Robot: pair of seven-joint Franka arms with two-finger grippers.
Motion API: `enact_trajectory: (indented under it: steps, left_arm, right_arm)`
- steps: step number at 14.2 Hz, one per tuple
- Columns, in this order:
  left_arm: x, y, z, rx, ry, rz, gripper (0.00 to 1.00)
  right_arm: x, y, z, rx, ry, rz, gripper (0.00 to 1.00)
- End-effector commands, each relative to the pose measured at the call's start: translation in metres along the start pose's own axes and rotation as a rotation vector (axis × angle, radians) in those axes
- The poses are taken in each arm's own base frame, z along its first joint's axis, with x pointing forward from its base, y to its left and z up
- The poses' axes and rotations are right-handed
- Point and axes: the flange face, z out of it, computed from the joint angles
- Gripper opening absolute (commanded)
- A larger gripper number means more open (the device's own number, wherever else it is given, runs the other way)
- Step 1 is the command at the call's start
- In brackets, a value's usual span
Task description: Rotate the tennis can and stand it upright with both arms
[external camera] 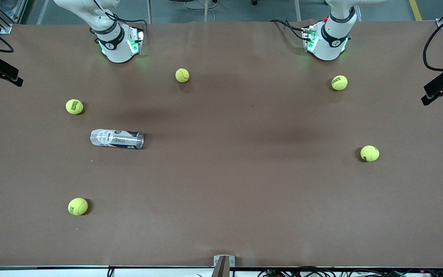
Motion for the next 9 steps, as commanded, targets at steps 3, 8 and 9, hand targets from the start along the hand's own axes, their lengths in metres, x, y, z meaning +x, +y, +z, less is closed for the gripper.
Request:
enact_trajectory:
  steps: [3,8,9]
  left_arm:
    - [0.0009,0.0048,-0.0010,0.004,-0.002,0.069,1.00]
    - [-0.0001,0.0015,-0.0043,0.001,0.004,0.073,1.00]
    - [-0.0001,0.0015,-0.0043,0.001,0.004,0.073,1.00]
  right_arm:
    - [-0.0069,0.0005,-0.0001,0.022,0.012,0.004,1.00]
    - [-0.0072,0.0006,-0.0036,0.022,0.009,0.012,1.00]
    - [-0.0076,-0.0009,-0.0041,0.022,0.008,0.013,1.00]
